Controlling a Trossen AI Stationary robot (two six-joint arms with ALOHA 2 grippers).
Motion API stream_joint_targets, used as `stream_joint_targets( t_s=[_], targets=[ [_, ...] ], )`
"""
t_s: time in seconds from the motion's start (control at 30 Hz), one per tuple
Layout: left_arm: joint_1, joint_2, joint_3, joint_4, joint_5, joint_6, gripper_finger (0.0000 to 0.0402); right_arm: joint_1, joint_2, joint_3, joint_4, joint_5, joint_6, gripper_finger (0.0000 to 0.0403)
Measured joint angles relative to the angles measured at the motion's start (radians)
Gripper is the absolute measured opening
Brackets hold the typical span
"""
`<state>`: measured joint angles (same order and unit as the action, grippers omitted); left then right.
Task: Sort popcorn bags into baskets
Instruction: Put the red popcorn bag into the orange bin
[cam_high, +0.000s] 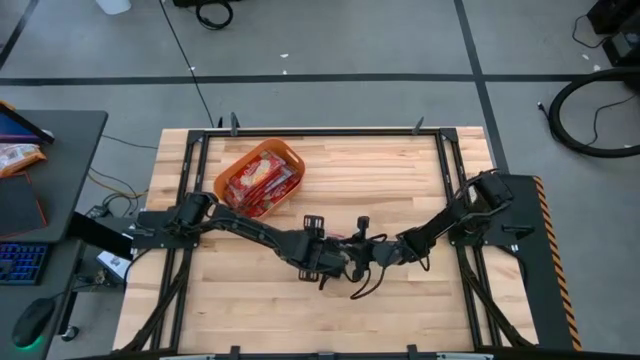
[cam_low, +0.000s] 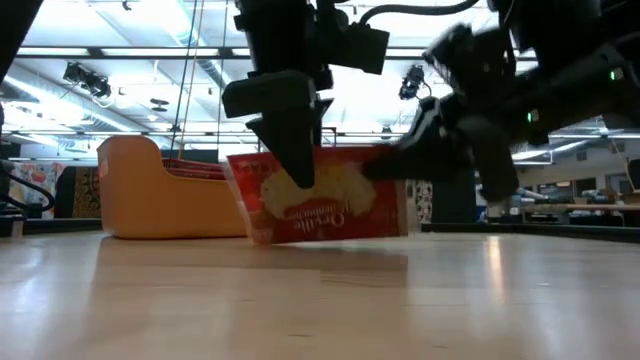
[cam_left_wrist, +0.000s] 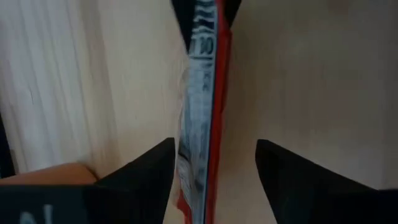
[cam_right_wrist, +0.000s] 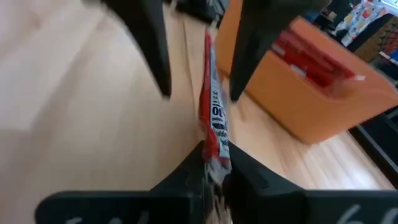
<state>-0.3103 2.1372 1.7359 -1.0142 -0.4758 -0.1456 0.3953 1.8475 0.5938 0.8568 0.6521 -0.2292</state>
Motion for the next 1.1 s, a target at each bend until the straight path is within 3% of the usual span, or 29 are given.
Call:
stream_joint_targets(
  t_s=[0.17,0.33,0.5,0.83,1.1],
  targets=[
    [-0.001,0.0,0.0,-0.016,0.002,-0.023,0.0195,0.015,-0.076,0.0,-0.024,-0.055,0.008,0.0044],
    [0.005,0.0,0.0,-0.029,0.048,-0.058,0.0107,0.016,-0.107,0.0,-0.055,-0.06,0.035,0.0053],
    [0.028,-0.008,0.0,-0.04,0.12,-0.059,0.0022,0.016,-0.108,0.0,-0.06,-0.061,0.041,0.0093],
    [0.098,-0.186,-0.001,-0.256,0.163,-0.148,0.0035,0.03,-0.255,0.0,-0.183,0.088,-0.01,0.0184],
    [0.228,-0.422,-0.014,-0.329,0.207,-0.183,0.0027,0.028,-0.377,0.0,-0.377,0.116,0.045,0.0204]
  ],
)
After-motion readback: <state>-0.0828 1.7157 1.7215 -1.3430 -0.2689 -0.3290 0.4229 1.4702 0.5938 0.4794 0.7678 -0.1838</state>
